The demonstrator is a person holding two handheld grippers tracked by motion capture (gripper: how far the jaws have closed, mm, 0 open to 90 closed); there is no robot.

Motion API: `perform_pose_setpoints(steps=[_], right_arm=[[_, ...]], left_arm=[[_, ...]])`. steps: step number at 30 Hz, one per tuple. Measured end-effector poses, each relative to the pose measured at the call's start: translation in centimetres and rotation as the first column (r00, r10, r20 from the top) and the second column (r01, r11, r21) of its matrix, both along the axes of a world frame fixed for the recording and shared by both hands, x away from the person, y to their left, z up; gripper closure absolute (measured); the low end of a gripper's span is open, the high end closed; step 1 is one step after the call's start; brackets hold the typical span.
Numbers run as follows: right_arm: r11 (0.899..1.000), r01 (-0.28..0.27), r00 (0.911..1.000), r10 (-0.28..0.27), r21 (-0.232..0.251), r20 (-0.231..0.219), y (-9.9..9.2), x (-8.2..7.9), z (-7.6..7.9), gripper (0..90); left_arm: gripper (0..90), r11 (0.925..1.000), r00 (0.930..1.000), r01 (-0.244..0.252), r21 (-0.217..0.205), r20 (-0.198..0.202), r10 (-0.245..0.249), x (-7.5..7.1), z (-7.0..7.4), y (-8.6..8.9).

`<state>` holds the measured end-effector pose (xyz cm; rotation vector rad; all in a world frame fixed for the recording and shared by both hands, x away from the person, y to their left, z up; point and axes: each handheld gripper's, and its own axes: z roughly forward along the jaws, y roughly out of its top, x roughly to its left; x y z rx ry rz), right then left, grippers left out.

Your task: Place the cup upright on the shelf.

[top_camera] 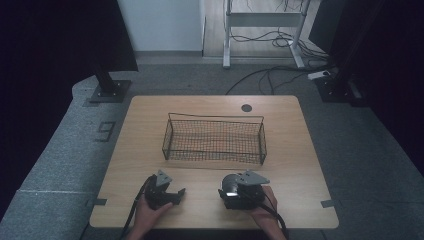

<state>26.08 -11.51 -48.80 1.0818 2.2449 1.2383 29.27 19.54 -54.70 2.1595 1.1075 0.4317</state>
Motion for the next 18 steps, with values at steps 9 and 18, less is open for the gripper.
perform_pose_setpoints(steps=[9,18], right_arm=[[1.000,0.004,1.0000,-0.005,0.017,0.004,-0.4,-0.1,0.4,13.4],[0.999,0.005,1.0000,-0.005,0.035,0.001,-1.1,0.2,1.1,13.4]], left_arm=[[16.0,1.0000,1.0000,0.001,0.002,0.000,-0.001,0.0,0.0,0.0],[16.1,1.0000,1.0000,0.000,0.000,0.000,0.000,0.0,0.0,0.0]])
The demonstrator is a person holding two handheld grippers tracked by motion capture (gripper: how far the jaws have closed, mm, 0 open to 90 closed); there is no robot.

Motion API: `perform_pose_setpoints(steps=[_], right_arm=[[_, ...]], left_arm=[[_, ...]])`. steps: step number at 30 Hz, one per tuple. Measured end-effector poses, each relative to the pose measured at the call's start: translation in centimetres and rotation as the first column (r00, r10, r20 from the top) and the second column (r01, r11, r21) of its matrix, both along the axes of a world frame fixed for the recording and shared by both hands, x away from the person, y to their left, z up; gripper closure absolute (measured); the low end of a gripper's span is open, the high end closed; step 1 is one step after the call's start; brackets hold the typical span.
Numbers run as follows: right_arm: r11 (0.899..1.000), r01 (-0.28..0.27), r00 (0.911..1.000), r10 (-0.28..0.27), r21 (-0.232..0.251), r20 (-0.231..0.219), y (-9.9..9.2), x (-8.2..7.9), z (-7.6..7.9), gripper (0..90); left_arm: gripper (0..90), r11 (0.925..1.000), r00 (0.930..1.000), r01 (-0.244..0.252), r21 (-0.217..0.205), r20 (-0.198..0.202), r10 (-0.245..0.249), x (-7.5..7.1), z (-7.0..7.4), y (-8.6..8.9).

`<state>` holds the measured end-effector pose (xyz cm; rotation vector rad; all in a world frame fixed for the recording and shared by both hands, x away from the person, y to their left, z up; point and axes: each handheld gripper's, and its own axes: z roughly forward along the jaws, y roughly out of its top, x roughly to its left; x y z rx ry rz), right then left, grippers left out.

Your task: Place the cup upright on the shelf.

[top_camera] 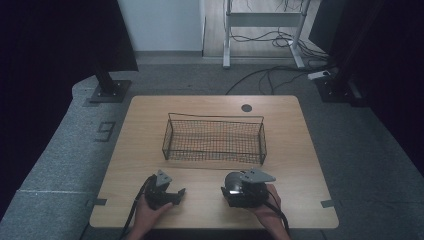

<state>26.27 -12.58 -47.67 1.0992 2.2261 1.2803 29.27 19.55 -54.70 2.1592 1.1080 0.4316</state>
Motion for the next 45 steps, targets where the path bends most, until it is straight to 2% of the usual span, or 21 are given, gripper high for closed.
perform_pose_setpoints(steps=[10,18,24,30,37,45], right_arm=[[1.000,0.004,1.0000,-0.005,0.027,0.005,-0.8,0.5,1.2,13.4],[0.999,0.009,0.9996,-0.010,0.038,0.028,-1.3,1.1,2.7,13.4],[0.999,-0.002,0.9986,0.000,0.039,0.053,-0.9,1.4,3.3,13.4],[1.000,-0.006,0.9983,0.004,0.030,0.058,-0.7,1.8,3.8,13.4],[0.999,0.016,0.9974,-0.019,0.042,0.069,-0.8,2.4,4.7,13.4],[0.999,0.015,0.9965,-0.018,0.037,0.081,-0.8,2.7,5.9,13.4]], left_arm=[[16.1,1.0000,1.0000,0.001,0.002,0.001,-0.001,0.0,0.0,0.0],[16.1,1.0000,1.0000,0.001,0.002,0.000,-0.001,0.0,0.0,0.0],[16.1,1.0000,1.0000,0.000,0.003,0.000,0.000,0.0,0.0,0.0],[16.1,1.0000,1.0000,0.001,0.002,0.000,-0.001,0.0,0.0,0.0],[16.1,1.0000,1.0000,0.001,0.002,0.000,-0.001,0.0,0.0,0.0],[16.1,1.0000,1.0000,0.001,0.003,0.000,-0.001,0.0,0.0,0.0]])
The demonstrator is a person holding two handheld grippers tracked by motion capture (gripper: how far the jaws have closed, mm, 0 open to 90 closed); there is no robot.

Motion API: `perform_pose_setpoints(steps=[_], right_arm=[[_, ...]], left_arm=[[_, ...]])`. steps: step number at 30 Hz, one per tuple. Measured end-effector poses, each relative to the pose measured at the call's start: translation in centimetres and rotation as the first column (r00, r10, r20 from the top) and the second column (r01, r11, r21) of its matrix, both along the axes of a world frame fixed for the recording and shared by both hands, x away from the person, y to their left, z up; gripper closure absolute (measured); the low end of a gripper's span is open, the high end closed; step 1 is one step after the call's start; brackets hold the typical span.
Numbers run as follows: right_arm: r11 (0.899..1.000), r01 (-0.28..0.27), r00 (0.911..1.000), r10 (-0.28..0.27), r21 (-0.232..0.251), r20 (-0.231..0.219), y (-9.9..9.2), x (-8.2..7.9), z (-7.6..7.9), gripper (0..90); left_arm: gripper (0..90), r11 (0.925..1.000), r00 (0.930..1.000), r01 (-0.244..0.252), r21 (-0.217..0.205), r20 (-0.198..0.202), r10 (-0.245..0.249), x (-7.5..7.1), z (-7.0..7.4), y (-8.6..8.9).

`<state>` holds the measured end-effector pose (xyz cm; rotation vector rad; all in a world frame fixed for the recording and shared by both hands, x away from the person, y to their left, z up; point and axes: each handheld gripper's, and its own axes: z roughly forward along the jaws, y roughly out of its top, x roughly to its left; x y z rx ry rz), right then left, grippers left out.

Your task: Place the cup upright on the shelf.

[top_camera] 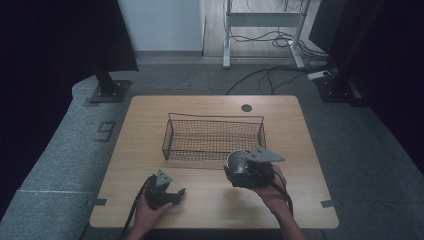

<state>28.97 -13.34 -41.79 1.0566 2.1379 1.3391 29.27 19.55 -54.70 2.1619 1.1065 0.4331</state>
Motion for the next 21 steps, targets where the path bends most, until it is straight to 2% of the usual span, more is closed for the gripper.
perform_pose_setpoints(steps=[21], right_arm=[[1.000,0.009,1.0000,-0.009,-0.014,0.002,0.2,1.7,1.3,13.4]], left_arm=[[16.1,1.0000,1.0000,0.000,0.000,0.000,0.000,0.0,0.0,0.0]])
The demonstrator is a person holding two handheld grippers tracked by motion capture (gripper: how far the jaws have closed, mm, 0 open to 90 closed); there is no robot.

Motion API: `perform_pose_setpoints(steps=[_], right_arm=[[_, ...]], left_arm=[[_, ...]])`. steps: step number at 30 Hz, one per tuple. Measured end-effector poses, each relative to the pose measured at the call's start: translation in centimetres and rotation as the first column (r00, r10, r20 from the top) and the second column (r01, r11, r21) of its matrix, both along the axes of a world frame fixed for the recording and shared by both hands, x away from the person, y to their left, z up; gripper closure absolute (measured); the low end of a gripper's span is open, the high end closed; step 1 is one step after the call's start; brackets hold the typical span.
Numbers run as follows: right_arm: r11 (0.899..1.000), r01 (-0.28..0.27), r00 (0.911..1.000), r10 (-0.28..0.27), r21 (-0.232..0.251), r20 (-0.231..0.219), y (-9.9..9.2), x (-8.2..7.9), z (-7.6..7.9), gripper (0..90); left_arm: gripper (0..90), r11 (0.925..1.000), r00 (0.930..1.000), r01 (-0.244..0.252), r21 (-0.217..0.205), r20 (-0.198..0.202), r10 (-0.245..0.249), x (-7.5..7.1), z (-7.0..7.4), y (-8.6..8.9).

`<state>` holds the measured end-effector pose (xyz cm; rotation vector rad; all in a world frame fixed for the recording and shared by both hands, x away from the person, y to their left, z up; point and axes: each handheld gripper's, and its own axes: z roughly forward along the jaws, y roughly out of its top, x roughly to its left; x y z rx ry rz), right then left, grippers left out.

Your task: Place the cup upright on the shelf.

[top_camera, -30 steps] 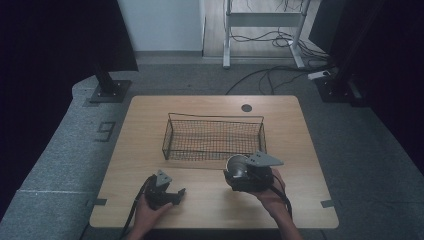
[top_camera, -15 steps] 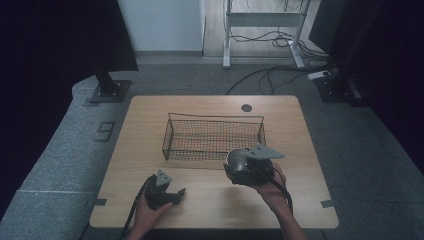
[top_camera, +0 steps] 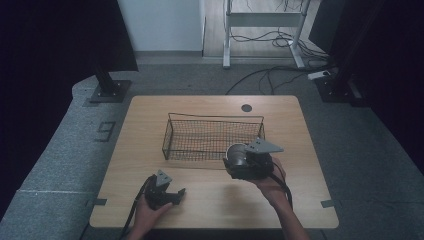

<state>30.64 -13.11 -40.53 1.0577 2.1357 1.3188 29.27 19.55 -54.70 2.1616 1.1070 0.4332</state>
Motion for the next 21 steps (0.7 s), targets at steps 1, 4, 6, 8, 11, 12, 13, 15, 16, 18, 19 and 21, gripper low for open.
perform_pose_setpoints(steps=[1,4,6,8,11,12,13,15,16,18,19,21], right_arm=[[1.000,0.002,1.0000,-0.002,-0.001,-0.002,0.0,0.1,0.0,13.4],[1.000,0.001,1.0000,-0.001,-0.006,-0.004,0.1,0.4,0.2,13.4],[1.000,-0.003,1.0000,0.003,-0.003,-0.008,0.1,0.6,0.3,13.4],[1.000,-0.001,0.9999,0.001,-0.006,-0.012,0.1,0.8,0.3,13.4],[1.000,0.000,0.9999,0.000,-0.007,-0.012,0.2,1.0,0.4,13.4],[1.000,0.000,0.9999,0.000,-0.008,-0.012,0.2,1.1,0.5,13.4],[1.000,0.000,0.9999,-0.001,-0.009,-0.012,0.3,1.2,0.5,13.4],[1.000,0.000,0.9999,-0.001,-0.012,-0.013,0.3,1.3,0.6,13.4],[1.000,0.000,0.9999,0.000,-0.013,-0.015,0.3,1.4,0.6,13.4],[1.000,0.000,0.9998,-0.001,-0.014,-0.018,0.4,1.6,0.6,13.4],[1.000,0.001,0.9998,-0.001,-0.013,-0.020,0.4,1.7,0.6,13.4],[1.000,0.003,0.9998,-0.003,-0.016,-0.022,0.5,1.9,0.5,13.4]], left_arm=[[16.2,1.0000,1.0000,0.000,0.000,0.000,0.000,0.0,0.0,0.0],[16.2,1.0000,1.0000,-0.001,0.000,0.001,0.001,0.0,0.0,0.0],[16.2,1.0000,1.0000,0.000,0.000,0.001,0.000,0.0,0.0,0.0],[16.1,1.0000,1.0000,-0.001,0.001,0.001,0.001,0.0,0.0,0.0],[16.2,1.0000,1.0000,-0.001,0.001,0.001,0.001,0.0,0.0,0.0],[16.2,1.0000,1.0000,0.000,0.000,0.001,0.000,0.0,0.0,0.0],[16.2,1.0000,1.0000,0.000,0.000,0.001,0.000,0.0,0.0,0.0],[16.2,1.0000,1.0000,0.000,0.000,0.001,0.000,0.0,0.0,0.0],[16.1,1.0000,1.0000,0.000,0.000,0.001,0.000,0.0,0.0,0.0],[16.1,1.0000,1.0000,0.000,0.000,0.001,0.000,0.0,0.0,0.0],[16.2,1.0000,1.0000,-0.001,0.001,0.001,0.001,0.0,0.0,0.0],[16.2,1.0000,1.0000,-0.001,0.001,0.001,0.001,0.0,0.0,0.0]])
